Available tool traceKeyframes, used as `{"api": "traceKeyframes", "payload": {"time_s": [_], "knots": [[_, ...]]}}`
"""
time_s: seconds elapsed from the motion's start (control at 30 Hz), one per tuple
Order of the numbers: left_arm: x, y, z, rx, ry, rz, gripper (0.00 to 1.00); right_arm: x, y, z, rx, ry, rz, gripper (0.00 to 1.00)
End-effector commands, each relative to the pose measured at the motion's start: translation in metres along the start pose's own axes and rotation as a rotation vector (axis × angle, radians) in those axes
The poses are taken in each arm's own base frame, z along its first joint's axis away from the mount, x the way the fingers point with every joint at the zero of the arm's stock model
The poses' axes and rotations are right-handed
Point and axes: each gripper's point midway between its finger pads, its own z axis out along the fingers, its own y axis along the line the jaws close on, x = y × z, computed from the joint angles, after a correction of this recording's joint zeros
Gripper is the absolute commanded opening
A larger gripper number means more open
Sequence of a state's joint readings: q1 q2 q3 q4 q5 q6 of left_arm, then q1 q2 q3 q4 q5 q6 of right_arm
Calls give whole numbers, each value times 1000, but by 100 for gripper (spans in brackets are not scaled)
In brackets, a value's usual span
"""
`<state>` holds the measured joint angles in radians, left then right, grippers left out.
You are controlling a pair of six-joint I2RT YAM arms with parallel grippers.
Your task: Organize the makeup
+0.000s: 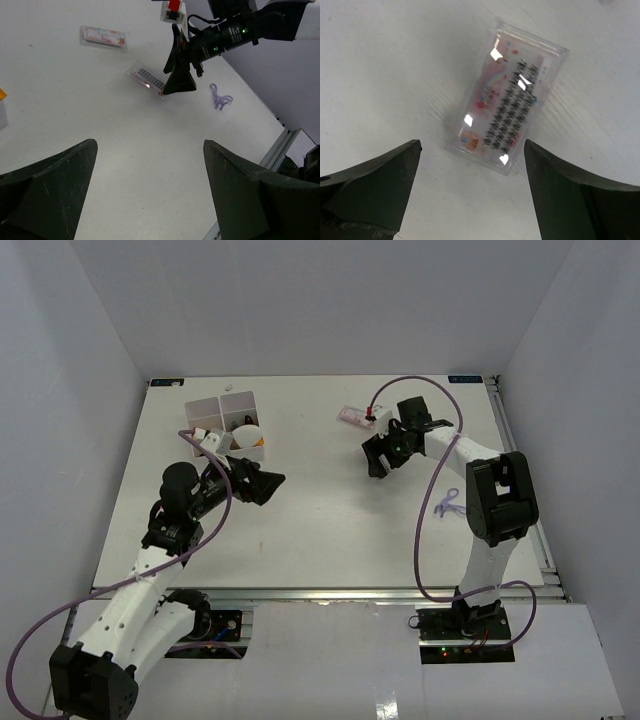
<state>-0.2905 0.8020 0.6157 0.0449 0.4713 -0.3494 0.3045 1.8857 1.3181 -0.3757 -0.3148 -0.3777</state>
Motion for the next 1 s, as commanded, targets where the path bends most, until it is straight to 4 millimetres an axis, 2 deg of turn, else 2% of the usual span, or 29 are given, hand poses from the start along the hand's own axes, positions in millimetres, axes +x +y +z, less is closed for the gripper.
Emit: {"api": "traceKeyframes", "payload": {"time_s": [0.0,0.07,0.13,0.17,0.37,0.5,0.63,0.73,0.97], "knots": [[-19,-2,-18,-53,-39,77,98,-34,-18,-24,149,-102,-166,90],[-18,-2,-24,-65,-43,86,98,-28,-14,-21,82,-91,-118,90],[-17,-1,-27,-76,-48,90,98,-34,-8,-12,-19,-77,-67,90],[-16,-1,-29,-80,-49,92,98,-31,-6,-8,-20,-46,-59,90],[-14,2,-36,-106,-59,100,98,-15,-7,11,115,12,-24,91],[-11,3,-36,-111,-53,97,98,-9,-17,18,167,47,29,90],[-11,4,-36,-115,-54,100,98,-7,-14,21,172,50,82,90],[-10,5,-36,-113,-54,98,98,0,-25,24,240,76,98,90],[-10,4,-35,-110,-53,98,98,11,-34,28,292,108,90,90]]}}
